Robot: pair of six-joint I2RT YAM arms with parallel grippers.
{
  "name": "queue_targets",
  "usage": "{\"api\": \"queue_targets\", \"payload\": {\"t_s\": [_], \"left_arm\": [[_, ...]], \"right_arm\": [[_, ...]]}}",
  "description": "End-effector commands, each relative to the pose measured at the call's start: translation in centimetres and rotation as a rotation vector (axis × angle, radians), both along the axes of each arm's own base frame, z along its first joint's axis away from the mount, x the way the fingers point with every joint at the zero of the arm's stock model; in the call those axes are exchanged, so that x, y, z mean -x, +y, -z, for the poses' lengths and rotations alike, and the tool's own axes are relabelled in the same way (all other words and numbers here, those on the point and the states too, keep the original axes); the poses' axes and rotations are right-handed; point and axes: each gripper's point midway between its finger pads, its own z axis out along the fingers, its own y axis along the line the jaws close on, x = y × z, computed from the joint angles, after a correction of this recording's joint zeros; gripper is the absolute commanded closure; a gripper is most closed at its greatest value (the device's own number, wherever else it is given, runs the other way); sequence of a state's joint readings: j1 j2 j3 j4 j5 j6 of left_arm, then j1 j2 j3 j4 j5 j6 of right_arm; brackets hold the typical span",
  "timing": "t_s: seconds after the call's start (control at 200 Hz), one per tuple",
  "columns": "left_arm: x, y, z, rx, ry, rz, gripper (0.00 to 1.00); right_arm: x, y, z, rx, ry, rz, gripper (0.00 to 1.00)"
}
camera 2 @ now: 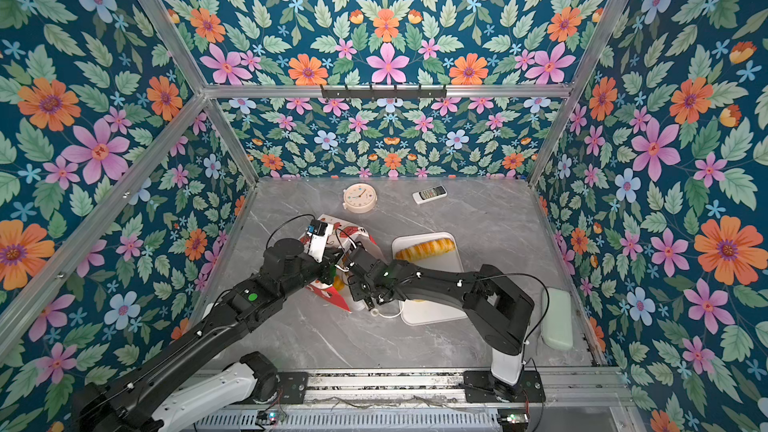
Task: Take the fake bread out of the paper bag
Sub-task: 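Close the tongs on the brown glazed bread and lift it out, then lower the brown bread onto the tray and open the tongs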
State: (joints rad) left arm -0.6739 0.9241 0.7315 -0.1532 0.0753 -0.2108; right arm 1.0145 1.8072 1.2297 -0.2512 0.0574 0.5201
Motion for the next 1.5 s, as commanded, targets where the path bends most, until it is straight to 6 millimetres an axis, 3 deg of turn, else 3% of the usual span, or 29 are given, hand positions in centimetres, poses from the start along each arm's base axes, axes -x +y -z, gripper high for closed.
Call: {"api": "queue_targets", "payload": {"t_s": [0.0,0.205,0.52,0.595,0.61,0.66,1.035,1.26,1.495], "left_arm": [[0.0,-0.7,-1.6,0.057,-0.036,0.023,0.96],[-0.2,-0.5,-1.6,0.053,-0.039,0.009,0.96],[-1.5,0.5,-1.0,0.024,-0.033,-0.080,0.96],[-2.0,0.9,-0.9,0.014,-0.036,-0.119,0.96],[-2.1,1.0,-0.9,0.013,-0.037,-0.127,0.95],[-2.4,1.3,-1.0,0.006,-0.041,-0.153,0.95],[-4.2,2.1,-0.1,-0.038,-0.035,-0.248,0.95],[-5.1,2.8,0.5,-0.069,-0.025,-0.311,0.96],[-5.8,3.7,1.2,-0.116,-0.019,-0.369,0.97]], "right_arm": [[-0.4,0.3,-0.6,-0.014,-0.016,0.002,0.65],[-0.2,-0.1,-1.0,-0.006,-0.021,-0.004,0.72],[0.8,-1.8,-2.8,-0.015,-0.028,0.003,0.75],[1.3,-2.5,-2.9,-0.002,-0.017,0.004,0.75],[1.4,-2.7,-4.1,-0.024,-0.029,0.004,0.75],[1.8,-3.2,-4.7,-0.031,-0.029,0.007,0.75],[4.8,-7.3,-6.8,-0.071,0.011,0.026,0.75],[6.4,-10.7,-8.5,-0.082,0.012,0.056,0.74],[8.5,-16.7,-9.8,-0.061,0.008,0.159,0.74]]}}
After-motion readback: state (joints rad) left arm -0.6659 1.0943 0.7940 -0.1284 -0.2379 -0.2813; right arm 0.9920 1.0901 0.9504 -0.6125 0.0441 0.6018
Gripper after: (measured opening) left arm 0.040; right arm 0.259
